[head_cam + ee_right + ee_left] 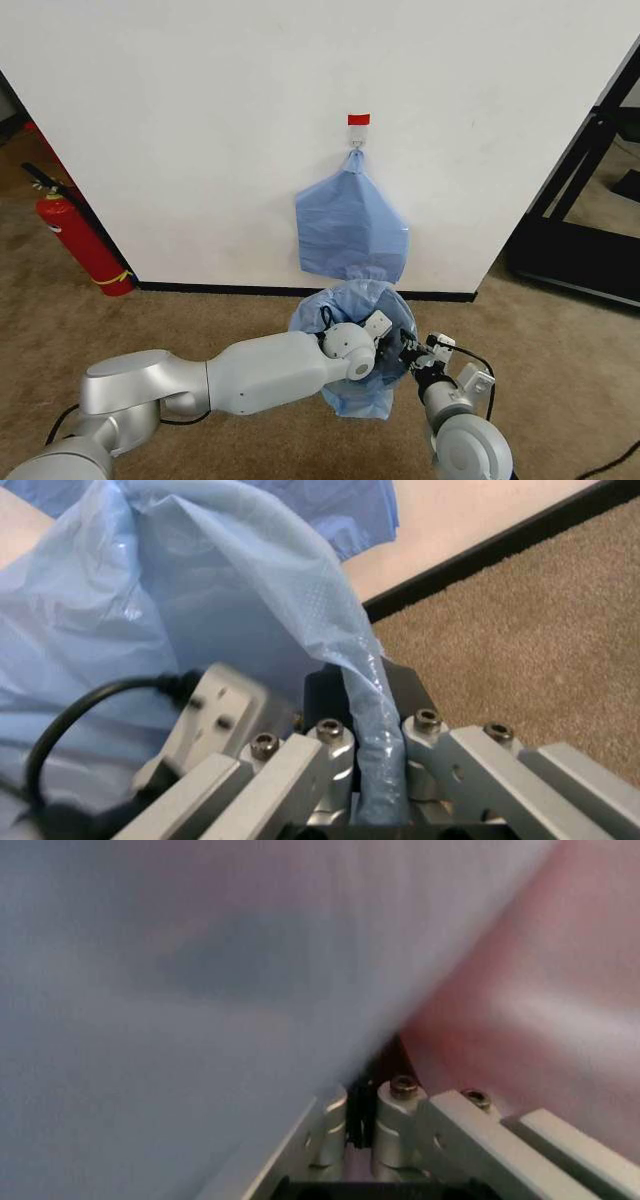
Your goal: Pick up the garbage bag from the wall and place it over the trash bin.
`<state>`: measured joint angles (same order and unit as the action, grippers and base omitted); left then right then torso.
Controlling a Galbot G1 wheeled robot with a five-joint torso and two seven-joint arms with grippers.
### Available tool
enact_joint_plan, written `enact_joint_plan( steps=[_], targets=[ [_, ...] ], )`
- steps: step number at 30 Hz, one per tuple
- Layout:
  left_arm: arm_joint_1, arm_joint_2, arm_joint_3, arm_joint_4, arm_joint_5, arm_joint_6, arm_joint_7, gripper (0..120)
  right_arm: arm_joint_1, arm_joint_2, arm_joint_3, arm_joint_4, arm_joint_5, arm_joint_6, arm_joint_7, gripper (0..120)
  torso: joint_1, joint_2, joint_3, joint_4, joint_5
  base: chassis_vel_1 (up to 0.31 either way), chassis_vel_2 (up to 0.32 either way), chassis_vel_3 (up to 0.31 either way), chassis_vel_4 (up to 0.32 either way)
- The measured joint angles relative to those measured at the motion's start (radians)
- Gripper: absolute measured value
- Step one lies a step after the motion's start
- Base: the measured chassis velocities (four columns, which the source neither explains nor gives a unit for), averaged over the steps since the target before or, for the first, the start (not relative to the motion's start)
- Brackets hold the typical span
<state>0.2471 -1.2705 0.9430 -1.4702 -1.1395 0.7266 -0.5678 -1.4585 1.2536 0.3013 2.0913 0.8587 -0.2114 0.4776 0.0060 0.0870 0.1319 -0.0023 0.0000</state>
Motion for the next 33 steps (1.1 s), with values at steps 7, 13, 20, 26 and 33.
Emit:
enact_joint_plan(
  steps=[7,13,20,26,33],
  targets=[
    [-0.006,0.085,-0.019,-0.16,-0.059,0.006,-0.033,0,0.033,0.012,0.004,-0.043,-0.006,0.001,0.001,0,0.0,0.0,0.0,0.0002,-0.0001,0.0,0.0,0.0,0.0],
    [-0.017,0.103,-0.047,-0.183,-0.07,0.007,-0.036,0,0.036,0.017,0.002,-0.052,-0.013,0.003,0.001,0,0.0,0.0,0.0,0.0,-0.0001,0.0,0.0,0.0,0.0],
    [-0.003,0.086,-0.038,-0.095,-0.018,0.006,0.001,0,0.036,0.029,-0.012,-0.051,-0.014,0.004,0.0,0,0.0,0.0,0.0,0.0002,0.0001,0.0,0.0,0.0,0.0],
    [0.042,0.016,-0.059,0.049,0.067,-0.016,0.025,0,0.032,0.035,-0.02,-0.037,-0.008,0.003,-0.004,0,0.0,0.0,0.0,-0.0001,-0.0002,0.0,0.0,0.0,0.0],
    [0.061,0.003,-0.062,0.082,0.086,-0.021,0.033,0,0.03,0.028,-0.02,-0.031,0.01,-0.002,-0.004,0,0.0,0.0,0.0,0.0,0.0,0.0,0.0,0.0,0.0]
  ],
)
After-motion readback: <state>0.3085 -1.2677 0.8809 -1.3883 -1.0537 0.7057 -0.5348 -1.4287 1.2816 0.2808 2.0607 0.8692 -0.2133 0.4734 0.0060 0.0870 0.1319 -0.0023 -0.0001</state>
